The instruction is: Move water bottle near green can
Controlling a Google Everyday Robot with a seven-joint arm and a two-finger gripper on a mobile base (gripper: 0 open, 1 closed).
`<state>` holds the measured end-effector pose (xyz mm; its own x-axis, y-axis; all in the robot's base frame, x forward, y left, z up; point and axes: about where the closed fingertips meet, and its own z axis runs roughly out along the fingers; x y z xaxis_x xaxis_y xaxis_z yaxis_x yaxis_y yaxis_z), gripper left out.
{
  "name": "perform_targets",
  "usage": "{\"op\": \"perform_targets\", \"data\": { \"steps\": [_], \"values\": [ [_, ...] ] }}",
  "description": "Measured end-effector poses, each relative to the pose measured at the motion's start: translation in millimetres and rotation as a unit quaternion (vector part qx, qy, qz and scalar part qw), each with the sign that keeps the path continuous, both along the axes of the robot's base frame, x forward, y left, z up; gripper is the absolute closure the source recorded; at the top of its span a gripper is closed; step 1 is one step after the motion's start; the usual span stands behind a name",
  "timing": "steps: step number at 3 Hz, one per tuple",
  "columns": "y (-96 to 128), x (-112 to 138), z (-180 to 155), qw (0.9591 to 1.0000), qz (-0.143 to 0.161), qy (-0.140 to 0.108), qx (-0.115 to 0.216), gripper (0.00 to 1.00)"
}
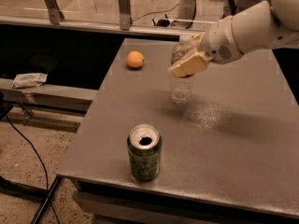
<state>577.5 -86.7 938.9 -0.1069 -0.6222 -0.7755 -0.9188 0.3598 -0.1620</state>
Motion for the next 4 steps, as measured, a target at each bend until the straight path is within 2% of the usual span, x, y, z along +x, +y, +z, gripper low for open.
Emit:
{"op": "perform_targets", "data": {
  "steps": [1, 2, 3, 4],
  "values": [
    [2.2, -25.5, 25.0, 0.9997, 0.015, 0.007, 0.019, 0.95],
    [4.5, -67.5, 55.0, 0.9989, 0.017, 0.003, 0.043, 1.00],
    [-10.7, -129.2, 78.0, 0.9983, -0.019, 0.003, 0.056, 1.00],
    [-9.7, -128.8, 78.1, 0.9983, -0.018, 0.002, 0.055, 1.00]
  ]
}}
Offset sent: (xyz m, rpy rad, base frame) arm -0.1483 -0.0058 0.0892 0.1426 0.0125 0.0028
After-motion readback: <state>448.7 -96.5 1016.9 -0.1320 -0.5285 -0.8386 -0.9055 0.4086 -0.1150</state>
